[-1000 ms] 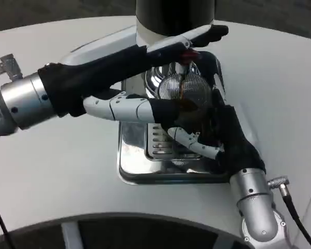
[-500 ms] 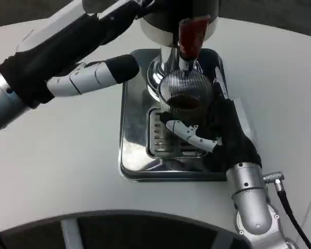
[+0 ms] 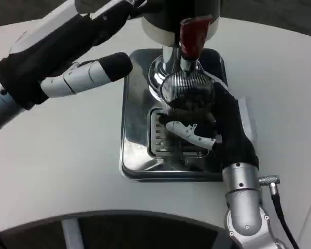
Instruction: Grasp the cup under the faucet to collect the drink, then remove the cup.
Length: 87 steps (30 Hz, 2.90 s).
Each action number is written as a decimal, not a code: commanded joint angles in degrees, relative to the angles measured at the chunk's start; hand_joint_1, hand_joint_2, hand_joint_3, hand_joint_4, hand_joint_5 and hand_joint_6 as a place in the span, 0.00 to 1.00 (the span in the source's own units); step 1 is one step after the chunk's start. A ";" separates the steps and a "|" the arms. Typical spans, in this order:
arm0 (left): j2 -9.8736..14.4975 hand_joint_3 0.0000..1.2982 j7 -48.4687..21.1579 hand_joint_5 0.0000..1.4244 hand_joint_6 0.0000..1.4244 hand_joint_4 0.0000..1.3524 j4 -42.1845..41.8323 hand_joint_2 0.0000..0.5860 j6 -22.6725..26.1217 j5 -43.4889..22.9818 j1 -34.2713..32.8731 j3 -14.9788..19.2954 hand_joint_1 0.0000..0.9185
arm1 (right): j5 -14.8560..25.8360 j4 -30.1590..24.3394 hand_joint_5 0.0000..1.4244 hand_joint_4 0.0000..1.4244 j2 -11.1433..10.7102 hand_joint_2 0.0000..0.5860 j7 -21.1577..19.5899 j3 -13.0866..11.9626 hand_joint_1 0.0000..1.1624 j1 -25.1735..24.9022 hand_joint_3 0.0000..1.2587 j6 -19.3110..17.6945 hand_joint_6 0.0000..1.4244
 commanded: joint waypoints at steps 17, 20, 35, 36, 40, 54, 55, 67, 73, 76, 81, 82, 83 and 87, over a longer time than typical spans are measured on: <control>0.98 0.00 1.72 0.02 0.00 0.00 -1.79 0.23 0.52 0.31 2.71 0.91 0.00 | -3.38 -2.30 0.63 0.54 2.12 0.22 -9.72 0.18 1.00 2.61 0.49 -1.66 0.93; 1.09 0.00 1.67 0.01 0.00 0.00 -2.11 0.23 0.23 0.54 3.46 0.77 0.00 | -3.96 -3.91 0.64 0.56 2.01 0.22 -9.38 0.86 1.00 3.15 0.50 -1.86 0.94; 2.52 0.00 5.20 0.00 0.00 0.00 -6.65 0.23 1.16 0.80 10.53 4.63 0.00 | -5.09 -12.01 0.64 0.57 3.02 0.22 -7.19 2.73 1.00 8.23 0.51 -0.46 0.96; 2.69 0.00 5.69 0.00 0.00 0.00 -7.04 0.23 1.33 1.05 11.38 5.12 0.00 | -5.22 -12.69 0.64 0.58 3.08 0.22 -7.08 2.95 1.00 8.67 0.51 -0.28 0.96; 3.46 0.00 6.96 0.00 0.00 0.00 -8.42 0.22 2.19 2.07 14.75 6.44 0.00 | -5.69 -15.33 0.64 0.58 3.34 0.22 -6.45 3.74 1.00 10.82 0.51 0.28 0.97; 6.34 0.00 10.07 0.00 0.00 0.00 -14.69 0.13 4.93 10.93 27.24 7.63 0.00 | -6.43 -26.35 0.65 0.58 2.51 0.22 0.57 6.04 1.00 16.70 0.51 2.21 0.96; 6.55 0.00 10.43 0.00 0.00 0.00 -15.23 0.11 4.83 11.95 27.81 7.69 0.00 | -6.36 -27.49 0.66 0.58 2.53 0.22 1.10 6.36 1.00 17.46 0.51 2.28 0.97; 5.71 0.00 17.15 0.00 0.00 0.00 -26.10 0.05 7.69 24.64 37.08 7.85 0.00 | -4.71 -42.24 0.66 0.58 2.65 0.22 7.40 8.70 1.00 25.27 0.52 5.39 0.96; 5.55 0.00 18.41 0.00 0.00 0.00 -30.87 0.04 9.77 29.74 40.17 7.11 0.00 | -4.19 -49.37 0.66 0.58 2.51 0.22 10.71 10.24 1.00 27.95 0.52 7.68 0.96; 5.21 0.00 19.44 0.00 0.00 0.00 -33.13 0.03 10.14 32.28 41.81 7.46 0.00 | -4.04 -52.92 0.66 0.59 1.90 0.23 12.62 10.72 1.00 28.82 0.52 8.61 0.97; 4.48 0.00 20.76 0.00 0.00 0.00 -36.73 0.02 10.26 35.29 44.98 7.76 0.00 | -3.32 -58.07 0.66 0.59 0.99 0.23 15.93 10.87 1.00 31.23 0.52 10.42 0.97; 4.22 0.00 20.90 0.00 0.00 0.00 -37.47 0.02 10.42 35.74 45.64 7.79 0.00 | -3.17 -58.72 0.66 0.59 0.91 0.23 16.38 10.88 1.00 31.70 0.52 10.65 0.97; 4.04 0.00 21.00 0.00 0.00 0.00 -37.99 0.02 10.55 36.04 46.08 7.81 0.00 | -3.32 -59.39 0.66 0.59 0.63 0.23 16.81 10.89 1.00 32.13 0.52 10.65 0.97; 2.36 0.00 21.45 0.00 0.00 0.00 -41.61 0.02 11.54 37.28 48.50 7.98 0.00 | -3.49 -61.88 0.66 0.59 -0.27 0.24 18.46 10.32 1.00 33.28 0.52 10.64 0.96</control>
